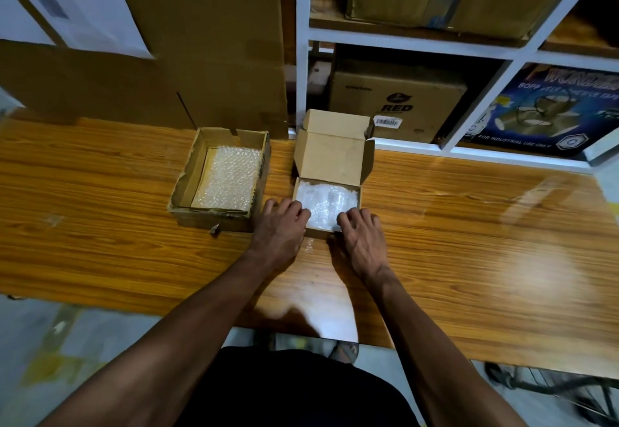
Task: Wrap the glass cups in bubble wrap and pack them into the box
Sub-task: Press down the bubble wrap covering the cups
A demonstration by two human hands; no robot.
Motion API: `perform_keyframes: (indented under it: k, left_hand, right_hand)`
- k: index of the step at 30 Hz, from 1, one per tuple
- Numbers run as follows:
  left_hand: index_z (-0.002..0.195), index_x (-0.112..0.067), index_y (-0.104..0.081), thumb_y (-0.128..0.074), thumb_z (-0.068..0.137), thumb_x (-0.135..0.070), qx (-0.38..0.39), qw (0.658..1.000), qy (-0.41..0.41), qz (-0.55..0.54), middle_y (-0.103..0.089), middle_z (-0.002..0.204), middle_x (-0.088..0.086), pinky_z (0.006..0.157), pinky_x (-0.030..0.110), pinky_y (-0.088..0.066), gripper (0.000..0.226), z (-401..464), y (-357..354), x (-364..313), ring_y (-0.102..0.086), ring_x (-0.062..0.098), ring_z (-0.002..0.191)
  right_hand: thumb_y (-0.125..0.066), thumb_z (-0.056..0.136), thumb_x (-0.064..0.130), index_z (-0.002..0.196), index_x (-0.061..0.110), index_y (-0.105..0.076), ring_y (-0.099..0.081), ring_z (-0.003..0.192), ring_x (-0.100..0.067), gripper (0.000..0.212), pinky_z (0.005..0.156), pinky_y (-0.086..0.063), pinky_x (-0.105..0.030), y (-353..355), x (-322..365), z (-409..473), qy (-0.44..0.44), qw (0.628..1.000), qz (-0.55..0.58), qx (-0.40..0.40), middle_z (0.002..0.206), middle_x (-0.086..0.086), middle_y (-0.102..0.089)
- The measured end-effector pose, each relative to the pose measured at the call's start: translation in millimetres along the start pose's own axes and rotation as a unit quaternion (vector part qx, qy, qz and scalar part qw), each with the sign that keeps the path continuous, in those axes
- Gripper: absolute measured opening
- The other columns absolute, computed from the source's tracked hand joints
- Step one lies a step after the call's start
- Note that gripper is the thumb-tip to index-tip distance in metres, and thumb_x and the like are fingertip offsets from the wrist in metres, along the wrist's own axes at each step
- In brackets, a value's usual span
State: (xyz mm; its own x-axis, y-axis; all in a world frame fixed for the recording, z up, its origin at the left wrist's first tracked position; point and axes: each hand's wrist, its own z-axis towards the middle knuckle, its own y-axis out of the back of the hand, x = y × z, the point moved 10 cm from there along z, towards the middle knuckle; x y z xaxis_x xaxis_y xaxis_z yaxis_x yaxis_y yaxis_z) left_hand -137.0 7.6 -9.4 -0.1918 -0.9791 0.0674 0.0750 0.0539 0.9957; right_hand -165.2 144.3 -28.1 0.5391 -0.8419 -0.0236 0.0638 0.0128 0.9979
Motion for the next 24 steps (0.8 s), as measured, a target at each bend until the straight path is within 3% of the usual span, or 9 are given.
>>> perform_keyframes:
  k: [3,8,11,13,16,19,21,24]
  left_hand:
    - [0.112,-0.021,-0.062,-0.069,0.091,-0.028,-0.009,0.998,-0.057,-0.013,-0.063,0.112,0.003,0.093,0.045,-0.040,0.024,8,-2,-17,-0.055,0.026,0.110]
    - [0.104,-0.023,-0.067,-0.068,0.091,-0.029,-0.007,0.996,-0.090,-0.026,-0.063,0.106,-0.002,0.091,0.044,-0.037,0.015,13,-8,-27,-0.052,0.023,0.111]
    - [0.099,-0.024,-0.068,-0.064,0.094,-0.033,-0.010,0.993,-0.113,-0.032,-0.062,0.101,-0.005,0.088,0.044,-0.035,0.011,16,-8,-25,-0.052,0.021,0.110]
    - [0.100,-0.023,-0.069,-0.057,0.098,-0.036,-0.025,0.990,-0.128,-0.052,-0.063,0.101,-0.003,0.088,0.043,-0.037,0.018,19,-3,-23,-0.054,0.021,0.108]
    - [0.123,-0.018,-0.064,-0.051,0.102,-0.031,-0.036,0.988,-0.102,-0.108,-0.061,0.119,0.003,0.095,0.039,-0.042,0.028,28,2,-15,-0.055,0.022,0.114]
    - [0.155,-0.020,-0.043,-0.037,0.106,-0.038,0.014,0.992,-0.025,-0.124,-0.048,0.156,0.004,0.119,0.046,-0.032,0.053,38,-10,-1,-0.044,0.022,0.142]
    - [0.165,-0.024,-0.026,-0.024,0.109,-0.048,0.078,0.991,-0.001,-0.105,-0.030,0.171,0.001,0.128,0.054,-0.013,0.061,40,-30,3,-0.028,0.021,0.156]
    - [0.169,-0.027,-0.007,-0.012,0.109,-0.056,0.132,0.989,0.005,-0.071,-0.008,0.177,-0.004,0.126,0.063,0.007,0.067,38,-52,4,-0.008,0.021,0.162]
  right_hand:
    - [-0.073,0.091,0.018,0.116,0.017,-0.057,-0.053,0.091,-0.025,0.029,0.081,-0.048,-0.039,-10,15,6,0.052,0.998,0.028,0.028,0.104,-0.008,-0.060]
    - [-0.065,0.095,0.014,0.116,0.015,-0.057,-0.058,0.091,-0.026,0.022,0.078,-0.050,-0.037,-19,9,5,0.046,0.992,0.094,0.063,0.104,-0.008,-0.059]
    - [-0.060,0.100,0.029,0.112,0.016,-0.055,-0.060,0.087,-0.026,0.018,0.072,-0.050,-0.037,-18,8,11,0.062,0.992,0.097,0.051,0.100,-0.006,-0.059]
    - [-0.052,0.101,0.044,0.108,0.014,-0.058,-0.059,0.085,-0.026,0.031,0.072,-0.051,-0.038,-11,9,16,0.075,0.991,0.112,0.022,0.097,-0.008,-0.059]
    - [-0.048,0.101,0.050,0.127,0.012,-0.056,-0.056,0.108,-0.026,0.046,0.094,-0.051,-0.042,5,6,22,0.059,0.986,0.152,-0.034,0.123,-0.013,-0.058]
    - [-0.034,0.106,0.051,0.156,0.014,-0.038,-0.035,0.148,-0.028,0.062,0.124,-0.023,-0.049,-4,-6,34,-0.011,0.992,0.126,0.016,0.161,-0.015,-0.036]
    - [-0.022,0.108,0.052,0.165,0.021,-0.018,-0.018,0.158,-0.027,0.065,0.127,-0.004,-0.055,-22,-13,38,-0.043,0.991,0.097,0.082,0.173,-0.011,-0.016]
    - [-0.017,0.109,0.053,0.167,0.029,0.000,-0.009,0.161,-0.027,0.065,0.124,0.003,-0.063,-37,-18,36,-0.052,0.988,0.078,0.125,0.175,-0.007,0.000]
